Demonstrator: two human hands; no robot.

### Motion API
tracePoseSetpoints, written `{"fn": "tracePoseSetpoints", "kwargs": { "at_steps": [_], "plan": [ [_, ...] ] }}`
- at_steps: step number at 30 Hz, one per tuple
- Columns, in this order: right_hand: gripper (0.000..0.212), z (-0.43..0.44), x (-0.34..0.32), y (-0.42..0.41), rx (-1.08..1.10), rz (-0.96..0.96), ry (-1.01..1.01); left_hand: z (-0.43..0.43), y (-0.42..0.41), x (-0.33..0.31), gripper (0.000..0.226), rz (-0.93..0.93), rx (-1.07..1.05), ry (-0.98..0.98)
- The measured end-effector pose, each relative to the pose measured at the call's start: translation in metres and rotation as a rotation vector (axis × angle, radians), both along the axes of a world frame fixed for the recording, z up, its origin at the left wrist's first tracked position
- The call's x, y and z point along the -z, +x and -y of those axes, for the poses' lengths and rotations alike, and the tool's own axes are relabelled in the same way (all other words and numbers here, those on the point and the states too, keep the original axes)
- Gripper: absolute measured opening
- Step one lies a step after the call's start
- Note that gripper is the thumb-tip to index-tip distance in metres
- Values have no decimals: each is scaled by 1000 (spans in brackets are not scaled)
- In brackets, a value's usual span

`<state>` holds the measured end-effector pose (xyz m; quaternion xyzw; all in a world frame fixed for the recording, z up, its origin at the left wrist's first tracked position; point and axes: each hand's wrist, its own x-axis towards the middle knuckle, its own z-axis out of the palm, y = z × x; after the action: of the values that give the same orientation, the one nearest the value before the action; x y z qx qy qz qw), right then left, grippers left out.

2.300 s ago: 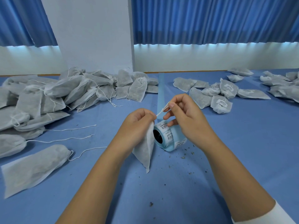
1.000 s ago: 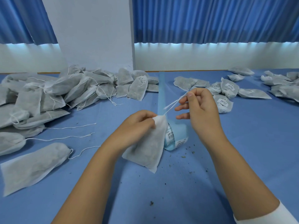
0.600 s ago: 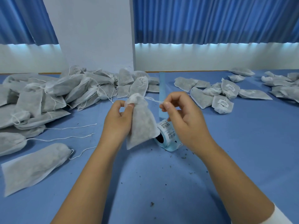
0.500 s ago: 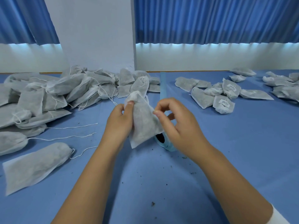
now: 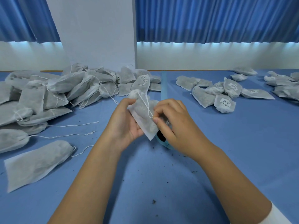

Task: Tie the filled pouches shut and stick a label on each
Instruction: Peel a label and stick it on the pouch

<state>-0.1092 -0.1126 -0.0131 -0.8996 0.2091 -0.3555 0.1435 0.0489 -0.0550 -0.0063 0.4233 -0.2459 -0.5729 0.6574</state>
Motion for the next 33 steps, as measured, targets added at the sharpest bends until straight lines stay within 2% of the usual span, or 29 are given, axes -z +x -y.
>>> {"fn": "tracePoseSetpoints", "kwargs": {
  "at_steps": [4, 10, 13, 15, 18, 20, 24, 30, 33],
  "plan": [
    [5, 5, 1, -2, -2, 15, 45, 3, -8, 4, 18, 221, -53, -44],
    [18, 13, -2, -10, 12, 69, 174, 8, -8, 13, 15, 383, -255, 2],
    [30, 24, -8, -21, 130, 143, 377, 11, -8, 17, 9, 458, -312, 16],
    [32, 34, -11, -32, 215, 134, 576, 14, -11, 19, 7, 524, -336, 38],
    [38, 43, -10, -47, 186, 13, 923, 17, -16, 21, 11, 533, -349, 74],
    [48, 45, -7, -52, 134, -60, 1054, 19, -20, 22, 15, 550, -343, 87],
    [60, 46, 2, -44, 130, -98, 1096, 22, -22, 26, 18, 495, -343, 89],
    [57, 49, 14, -31, 230, -118, 972, 25, -24, 28, 19, 406, -301, 60],
    [55, 46, 18, -23, 286, -134, 937, 26, -28, 29, 21, 508, -339, 85]
  ]
}}
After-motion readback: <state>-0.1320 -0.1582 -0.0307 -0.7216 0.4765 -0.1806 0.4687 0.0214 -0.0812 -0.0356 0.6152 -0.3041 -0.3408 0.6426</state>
